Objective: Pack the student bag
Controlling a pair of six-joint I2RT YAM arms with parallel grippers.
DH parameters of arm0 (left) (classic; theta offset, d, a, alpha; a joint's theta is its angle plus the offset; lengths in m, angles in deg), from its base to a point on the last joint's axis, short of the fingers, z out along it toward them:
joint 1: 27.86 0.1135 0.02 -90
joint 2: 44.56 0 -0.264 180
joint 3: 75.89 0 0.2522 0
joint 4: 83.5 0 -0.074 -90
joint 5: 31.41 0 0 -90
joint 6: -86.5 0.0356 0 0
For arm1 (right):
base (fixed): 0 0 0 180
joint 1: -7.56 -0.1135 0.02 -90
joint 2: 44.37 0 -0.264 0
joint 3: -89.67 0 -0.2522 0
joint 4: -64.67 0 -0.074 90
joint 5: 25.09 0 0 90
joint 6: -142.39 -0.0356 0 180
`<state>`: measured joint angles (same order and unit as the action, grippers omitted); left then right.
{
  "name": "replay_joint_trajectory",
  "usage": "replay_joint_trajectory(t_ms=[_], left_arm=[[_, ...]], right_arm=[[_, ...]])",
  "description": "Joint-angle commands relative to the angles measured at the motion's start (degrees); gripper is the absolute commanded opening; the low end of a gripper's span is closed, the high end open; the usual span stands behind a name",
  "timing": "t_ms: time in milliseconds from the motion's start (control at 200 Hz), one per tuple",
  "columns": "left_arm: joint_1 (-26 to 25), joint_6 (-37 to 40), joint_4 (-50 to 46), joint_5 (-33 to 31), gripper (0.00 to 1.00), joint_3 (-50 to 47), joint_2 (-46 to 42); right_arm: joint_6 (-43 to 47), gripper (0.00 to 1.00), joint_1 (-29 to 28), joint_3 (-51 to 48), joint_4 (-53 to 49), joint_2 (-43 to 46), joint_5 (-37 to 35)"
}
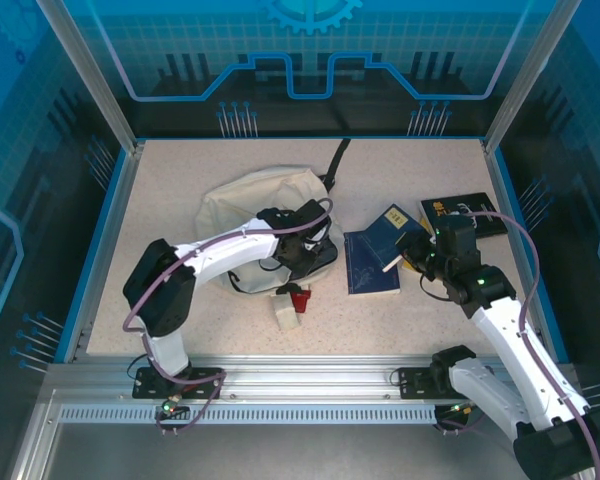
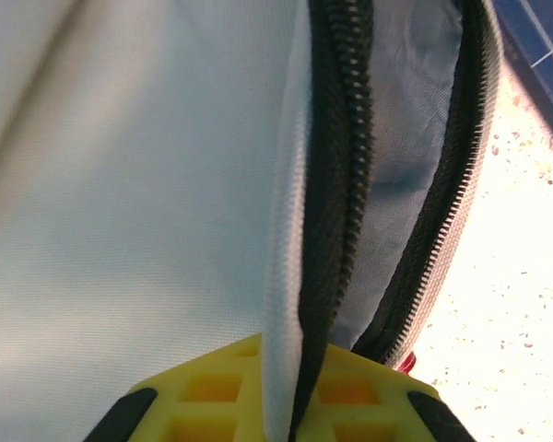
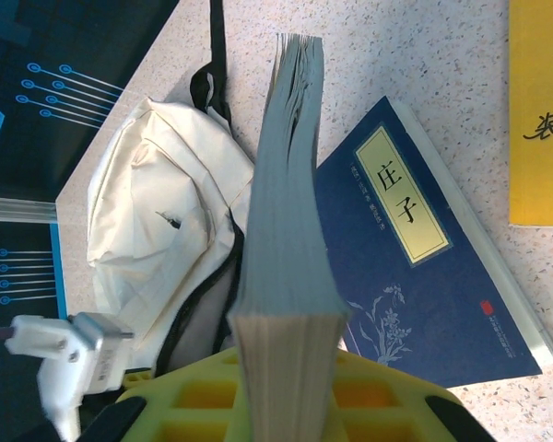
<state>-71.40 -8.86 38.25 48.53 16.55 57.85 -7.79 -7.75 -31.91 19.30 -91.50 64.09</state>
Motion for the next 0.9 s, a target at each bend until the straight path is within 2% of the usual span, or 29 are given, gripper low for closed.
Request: replay_joint_trajectory(t_ms=[0,225,405,555,725,895], left_arm=[[-0.2,2.4,0.9,-3.8,0.08,0.7,-5.0],[-0.2,6.1,2.0,-12.6,0.07,5.4,-9.9],[-0.2,9.0,7.7,-20.8,0.05,9.6,-11.8],[-0.1,9.1,11.7,-20.4,0.04,12.5,-11.9],[-0.1,8.7,11.6,-19.9,0.04,15.8,-9.6],[-0.2,8.4,11.0,-19.0,0.04,16.2,-9.2]], right_arm=[[-0.7,0.15,-0.1,-0.5,2.3,1.1,1.2],[-0.8,0.15,-2.9,-1.0,5.7,0.6,3.1],[-2.2,0.15,-10.0,-1.3,11.1,-0.7,3.6],[-4.9,0.15,-17.4,-2.3,18.1,-4.1,3.0],[-7.5,0.15,-23.0,-2.0,25.0,-11.7,2.9],[-10.4,0.14,-24.8,0.0,33.6,-21.0,3.3]])
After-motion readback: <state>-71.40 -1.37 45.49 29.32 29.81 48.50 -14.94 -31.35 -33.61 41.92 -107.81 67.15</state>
